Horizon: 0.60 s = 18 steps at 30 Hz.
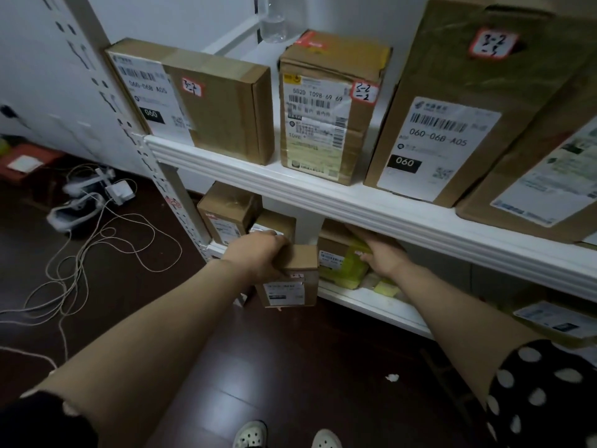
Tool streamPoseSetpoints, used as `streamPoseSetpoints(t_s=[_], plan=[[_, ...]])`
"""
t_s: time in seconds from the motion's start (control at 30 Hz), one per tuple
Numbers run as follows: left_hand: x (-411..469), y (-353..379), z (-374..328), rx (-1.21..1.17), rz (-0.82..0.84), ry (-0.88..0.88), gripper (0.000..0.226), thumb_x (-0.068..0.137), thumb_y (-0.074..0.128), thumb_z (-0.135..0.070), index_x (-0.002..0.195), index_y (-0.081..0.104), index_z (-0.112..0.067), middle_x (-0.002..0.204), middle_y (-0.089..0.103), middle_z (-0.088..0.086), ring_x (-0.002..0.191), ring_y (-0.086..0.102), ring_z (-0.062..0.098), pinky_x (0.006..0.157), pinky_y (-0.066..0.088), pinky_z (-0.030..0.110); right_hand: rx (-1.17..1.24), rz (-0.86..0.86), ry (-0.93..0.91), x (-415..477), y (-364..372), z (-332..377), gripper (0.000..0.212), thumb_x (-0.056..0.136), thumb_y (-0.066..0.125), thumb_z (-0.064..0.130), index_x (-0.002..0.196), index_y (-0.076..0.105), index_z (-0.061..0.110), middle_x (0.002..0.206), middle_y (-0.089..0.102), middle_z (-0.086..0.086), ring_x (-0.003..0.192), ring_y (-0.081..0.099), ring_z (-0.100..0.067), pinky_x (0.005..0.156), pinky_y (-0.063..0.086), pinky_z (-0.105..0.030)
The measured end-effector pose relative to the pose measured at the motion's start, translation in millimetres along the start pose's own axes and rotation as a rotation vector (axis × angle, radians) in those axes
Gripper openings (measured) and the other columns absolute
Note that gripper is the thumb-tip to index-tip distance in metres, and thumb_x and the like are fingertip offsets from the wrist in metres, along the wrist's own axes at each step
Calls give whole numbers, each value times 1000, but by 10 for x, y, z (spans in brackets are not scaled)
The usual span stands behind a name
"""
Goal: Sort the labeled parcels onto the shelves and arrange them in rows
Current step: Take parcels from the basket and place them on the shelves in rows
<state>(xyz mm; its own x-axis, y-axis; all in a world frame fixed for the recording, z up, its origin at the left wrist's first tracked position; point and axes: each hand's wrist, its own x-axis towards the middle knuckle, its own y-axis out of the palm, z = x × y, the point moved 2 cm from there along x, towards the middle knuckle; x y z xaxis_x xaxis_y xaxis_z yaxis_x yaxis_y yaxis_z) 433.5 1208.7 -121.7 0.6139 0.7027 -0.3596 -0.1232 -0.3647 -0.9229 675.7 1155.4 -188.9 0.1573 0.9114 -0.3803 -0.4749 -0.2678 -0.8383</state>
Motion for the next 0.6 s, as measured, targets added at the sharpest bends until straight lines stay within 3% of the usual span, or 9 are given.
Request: streamPoseSetpoints(t_s=[0.1, 0.33, 0.6], plan=[[32, 7, -62, -2, -5, -13, 64, 80, 69, -47, 134, 46, -20, 126, 53, 4, 116, 51, 23, 90, 49, 40, 26, -27, -18, -16, 20, -44, 73, 96, 51, 14, 145, 13, 52, 160, 11, 0, 142, 20, -30, 113, 24, -34], [85, 12, -149, -6, -29, -8, 59, 82, 70, -39, 132, 47, -17, 126, 51, 5, 118, 49, 24, 90, 48, 38, 73, -60, -8, -52, 14, -177, 66, 98, 47, 9, 148, 19, 40, 156, 20, -1, 136, 34, -23, 110, 24, -27], [133, -10, -182, -33, -47, 13, 58, 83, 70, -32, 133, 46, -18, 124, 51, 7, 118, 48, 24, 94, 46, 38, 72, -70, 40, -93, 5, -303, 70, 96, 51, 14, 147, 16, 48, 159, 13, -2, 142, 20, -32, 114, 23, -36]])
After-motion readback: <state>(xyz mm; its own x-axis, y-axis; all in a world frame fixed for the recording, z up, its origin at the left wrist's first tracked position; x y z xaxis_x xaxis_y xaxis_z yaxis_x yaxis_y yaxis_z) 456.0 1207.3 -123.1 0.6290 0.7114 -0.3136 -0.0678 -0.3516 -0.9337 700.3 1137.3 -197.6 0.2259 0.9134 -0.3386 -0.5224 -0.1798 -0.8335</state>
